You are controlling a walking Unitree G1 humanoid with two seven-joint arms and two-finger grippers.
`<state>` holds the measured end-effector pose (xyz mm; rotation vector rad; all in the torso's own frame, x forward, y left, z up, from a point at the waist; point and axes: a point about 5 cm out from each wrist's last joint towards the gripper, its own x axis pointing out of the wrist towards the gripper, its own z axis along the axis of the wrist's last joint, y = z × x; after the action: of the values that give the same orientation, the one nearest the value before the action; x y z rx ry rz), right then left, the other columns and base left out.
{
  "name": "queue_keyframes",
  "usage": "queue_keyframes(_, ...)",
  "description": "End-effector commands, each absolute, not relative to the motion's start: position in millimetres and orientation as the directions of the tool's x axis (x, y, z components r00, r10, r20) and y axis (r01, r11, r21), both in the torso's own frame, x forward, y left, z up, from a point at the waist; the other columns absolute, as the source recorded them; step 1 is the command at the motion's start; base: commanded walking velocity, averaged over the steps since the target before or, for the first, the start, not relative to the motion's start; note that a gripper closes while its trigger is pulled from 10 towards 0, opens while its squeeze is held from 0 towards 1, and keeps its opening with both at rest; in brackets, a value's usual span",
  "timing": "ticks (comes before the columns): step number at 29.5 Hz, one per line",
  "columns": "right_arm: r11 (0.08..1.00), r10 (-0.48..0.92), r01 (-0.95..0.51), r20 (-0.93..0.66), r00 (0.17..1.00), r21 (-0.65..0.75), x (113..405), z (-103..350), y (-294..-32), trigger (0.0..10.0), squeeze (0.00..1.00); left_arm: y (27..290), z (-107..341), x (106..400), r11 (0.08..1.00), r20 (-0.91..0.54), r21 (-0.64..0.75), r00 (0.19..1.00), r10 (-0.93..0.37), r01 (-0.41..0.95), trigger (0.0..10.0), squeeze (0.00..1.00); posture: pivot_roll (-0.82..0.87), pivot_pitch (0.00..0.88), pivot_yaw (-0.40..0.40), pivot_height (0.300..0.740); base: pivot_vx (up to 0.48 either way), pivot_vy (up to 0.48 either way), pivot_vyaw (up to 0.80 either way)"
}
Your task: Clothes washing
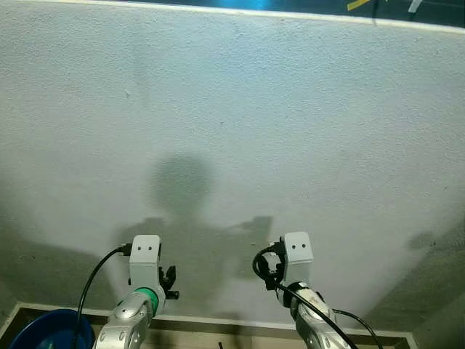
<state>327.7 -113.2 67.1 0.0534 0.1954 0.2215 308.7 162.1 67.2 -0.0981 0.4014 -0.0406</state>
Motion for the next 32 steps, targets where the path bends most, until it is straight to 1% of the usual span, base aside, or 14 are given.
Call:
queue_keyframes(1,0.976,0.216,-0.204,-0.206,0.954,0.076,324.4,62.0,-114.6,10.0,0.00,168.6,68.4,307.8,0.998,-0.368,-0.064,0.930,-0.007,-0.018,10.0,0.00,-0.03,0.010,0.007,0.740,0.000,0.000,0.00)
queue_keyframes(4,0.976,0.217,-0.205,-0.208,0.954,0.076,324.1,61.7,-113.9,10.0,0.00,174.5,72.3,306.8,0.998,-0.333,-0.034,0.942,0.033,-0.047,10.0,0.00,-0.03,0.010,0.007,0.740,0.000,0.000,0.00)
queue_keyframes(5,0.976,0.217,-0.205,-0.208,0.954,0.076,324.1,61.7,-113.9,10.0,0.00,174.5,72.3,306.8,0.998,-0.333,-0.034,0.942,0.033,-0.047,10.0,0.00,-0.03,0.010,0.007,0.740,0.000,0.000,0.00)
queue_keyframes(6,0.980,0.200,-0.189,-0.218,0.955,0.069,323.6,60.2,-116.3,10.0,0.00,173.4,76.1,307.5,0.998,-0.304,-0.054,0.953,0.004,-0.022,10.0,0.00,-0.02,0.002,-0.009,0.740,0.000,0.000,0.00)
queue_keyframes(8,0.982,0.187,-0.177,-0.225,0.956,0.064,323.2,59.1,-118.1,10.0,0.00,172.8,79.4,307.8,0.998,-0.286,-0.069,0.958,-0.021,0.001,10.0,0.00,-0.02,0.002,-0.009,0.740,0.000,0.000,0.00)
queue_keyframes(10,0.981,0.196,-0.190,-0.234,0.952,0.046,324.0,57.5,-118.6,10.0,0.00,176.6,84.2,310.4,0.999,-0.249,-0.043,0.968,0.008,-0.019,10.0,0.00,-0.02,0.000,-0.013,0.740,0.000,0.000,0.00)
queue_keyframes(13,0.979,0.205,-0.201,-0.234,0.950,0.040,324.5,57.3,-118.2,10.0,0.00,178.8,85.9,311.1,0.999,-0.252,-0.034,0.967,0.021,-0.030,10.0,0.00,-0.02,0.000,-0.013,0.740,0.000,0.000,0.00)
queue_keyframes(18,0.979,0.204,-0.197,-0.215,0.955,0.054,328.5,63.6,-118.4,10.0,0.00,171.9,81.4,310.9,0.999,-0.287,-0.034,0.958,0.000,-0.010,10.0,0.00,-0.01,0.000,-0.007,0.740,0.000,0.000,0.00)
queue_keyframes(24,0.979,0.202,-0.195,-0.216,0.955,0.056,328.2,62.9,-117.5,10.0,0.00,173.8,79.2,314.7,1.000,-0.305,-0.026,0.952,0.009,-0.018,10.0,0.00,-0.01,0.000,-0.017,0.740,0.000,0.000,0.00)
queue_keyframes(27,0.979,0.205,-0.198,-0.217,0.954,0.055,328.7,63.1,-115.9,10.0,0.00,176.1,80.9,316.0,1.000,-0.298,-0.003,0.954,0.018,-0.020,10.0,0.00,-0.01,0.000,-0.021,0.740,0.000,0.000,0.00)
queue_keyframes(32,0.979,0.203,-0.197,-0.216,0.955,0.048,331.0,64.9,-115.2,10.0,0.00,177.3,83.6,316.9,1.000,-0.275,-0.017,0.961,0.012,-0.018,10.0,0.00,-0.01,0.000,-0.021,0.740,0.000,0.000,0.00)
